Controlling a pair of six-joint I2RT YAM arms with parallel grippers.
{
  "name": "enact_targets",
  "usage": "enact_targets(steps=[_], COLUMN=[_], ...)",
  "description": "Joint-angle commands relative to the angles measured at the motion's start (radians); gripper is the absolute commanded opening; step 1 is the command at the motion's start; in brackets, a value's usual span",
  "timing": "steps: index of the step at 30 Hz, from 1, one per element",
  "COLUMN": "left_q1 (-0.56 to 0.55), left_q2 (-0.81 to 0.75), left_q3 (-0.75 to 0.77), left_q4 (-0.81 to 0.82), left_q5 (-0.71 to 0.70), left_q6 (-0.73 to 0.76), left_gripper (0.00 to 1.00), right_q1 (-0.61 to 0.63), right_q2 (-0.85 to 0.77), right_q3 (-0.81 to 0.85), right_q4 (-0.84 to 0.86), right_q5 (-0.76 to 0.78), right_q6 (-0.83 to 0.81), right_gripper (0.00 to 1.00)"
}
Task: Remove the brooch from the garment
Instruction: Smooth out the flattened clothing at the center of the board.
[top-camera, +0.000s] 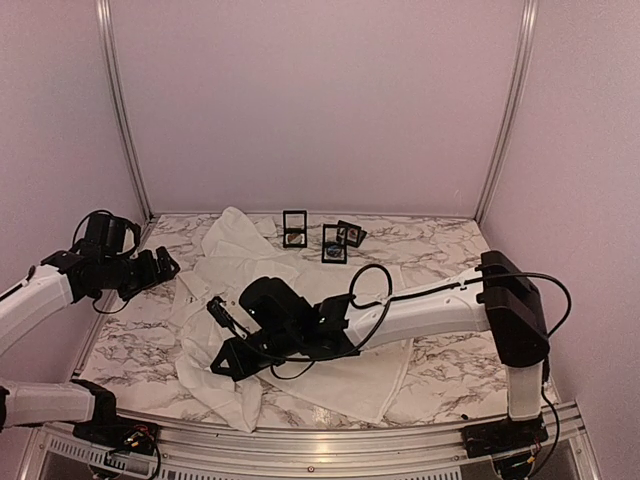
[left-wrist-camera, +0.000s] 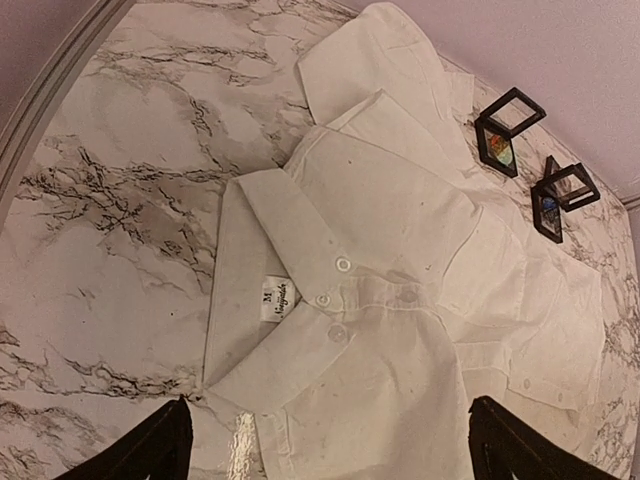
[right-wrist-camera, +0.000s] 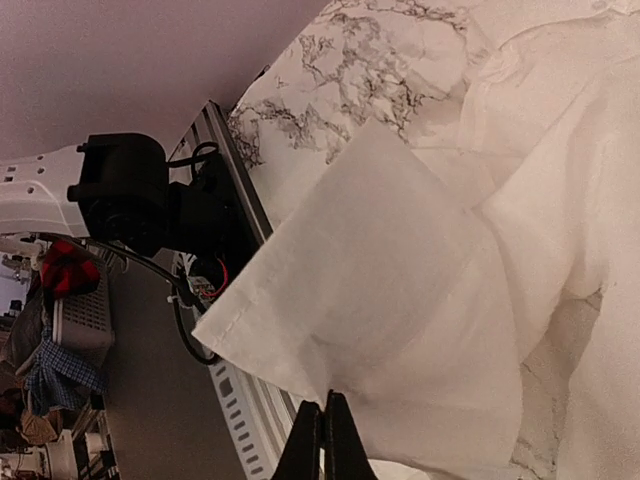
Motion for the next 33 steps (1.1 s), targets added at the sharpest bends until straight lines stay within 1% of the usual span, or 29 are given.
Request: enact_targets(steps=[1, 5, 7, 9, 11, 16, 20, 23, 25, 27, 30, 33], left_q1=[0.005, 0.005, 0.005, 0.005, 0.004, -0.003, -0.009, -0.009, -0.009, -0.009, -0.009, -0.011], left_q2=[0.02, -0.016, -0.058, -0.074, -0.081, -0.101, -0.115, -0.126, -0.103, -0.036, 0.09, 0.17], left_q3=[-0.08, -0.196, -0.281, -0.338, -0.395, -0.539, -0.576, -0.538, -0.492, -0.449, -0.386, -0.345], left_q4=[0.042, 0.092, 0.123, 0.141, 0.172, 0.315, 0.399, 0.361, 0.344, 0.342, 0.346, 0.342], left_q5=[0.06, 0.131, 0.149, 0.128, 0.13, 0.157, 0.147, 0.058, -0.011, -0.068, -0.088, -0.109], left_q6=[-0.043, -0.153, -0.209, -0.246, -0.29, -0.426, -0.486, -0.463, -0.426, -0.384, -0.321, -0.276], left_gripper=[0.99, 0.96, 0.89, 0.82, 0.71, 0.52, 0.51, 0.51, 0.52, 0.52, 0.54, 0.54], right_q1=[0.067, 0.065, 0.066, 0.069, 0.073, 0.077, 0.078, 0.08, 0.08, 0.08, 0.08, 0.081], right_q2=[-0.042, -0.22, -0.293, -0.337, -0.362, -0.363, -0.362, -0.363, -0.367, -0.375, -0.384, -0.396], right_q3=[0.008, -0.252, -0.319, -0.358, -0.376, -0.363, -0.359, -0.359, -0.363, -0.367, -0.371, -0.376], right_q4=[-0.052, -0.042, -0.073, -0.081, -0.078, -0.084, -0.079, -0.078, -0.079, -0.079, -0.081, -0.086], right_q5=[0.006, 0.125, 0.171, 0.188, 0.197, 0.204, 0.204, 0.204, 0.206, 0.21, 0.215, 0.218], right_q6=[-0.035, -0.017, -0.02, -0.015, -0.013, -0.023, -0.024, -0.023, -0.022, -0.021, -0.021, -0.02], right_gripper=[0.0, 0.0, 0.0, 0.0, 0.0, 0.0, 0.0, 0.0, 0.0, 0.0, 0.0, 0.0])
